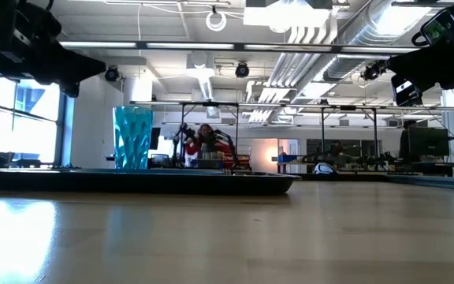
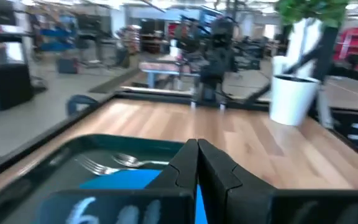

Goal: Pick and place plate/cup/fork/spoon on tray
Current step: Return to Home Position

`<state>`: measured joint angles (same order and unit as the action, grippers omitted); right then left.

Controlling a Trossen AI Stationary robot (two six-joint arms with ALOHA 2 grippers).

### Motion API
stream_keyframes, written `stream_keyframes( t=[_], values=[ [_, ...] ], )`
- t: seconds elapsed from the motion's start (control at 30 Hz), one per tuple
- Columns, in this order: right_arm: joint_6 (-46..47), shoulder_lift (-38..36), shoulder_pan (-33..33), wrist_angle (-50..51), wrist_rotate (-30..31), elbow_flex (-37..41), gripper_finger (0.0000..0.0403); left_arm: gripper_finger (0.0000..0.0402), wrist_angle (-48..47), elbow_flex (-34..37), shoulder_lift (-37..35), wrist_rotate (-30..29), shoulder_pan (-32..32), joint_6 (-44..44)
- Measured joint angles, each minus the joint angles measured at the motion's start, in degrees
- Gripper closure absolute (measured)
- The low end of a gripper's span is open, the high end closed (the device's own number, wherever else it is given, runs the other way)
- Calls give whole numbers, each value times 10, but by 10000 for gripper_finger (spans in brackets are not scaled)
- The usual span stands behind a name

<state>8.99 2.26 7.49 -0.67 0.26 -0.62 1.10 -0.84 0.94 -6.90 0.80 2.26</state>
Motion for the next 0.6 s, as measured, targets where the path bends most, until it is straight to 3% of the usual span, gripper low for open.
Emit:
stream_keyframes(
  t=[0.17,0.6],
  values=[
    [0,0,0,0,-1,0,403,401,-9,0,10,60,-1,53],
    [0,0,0,0,-1,0,403,401,-9,0,25,61,-1,56]
  ],
)
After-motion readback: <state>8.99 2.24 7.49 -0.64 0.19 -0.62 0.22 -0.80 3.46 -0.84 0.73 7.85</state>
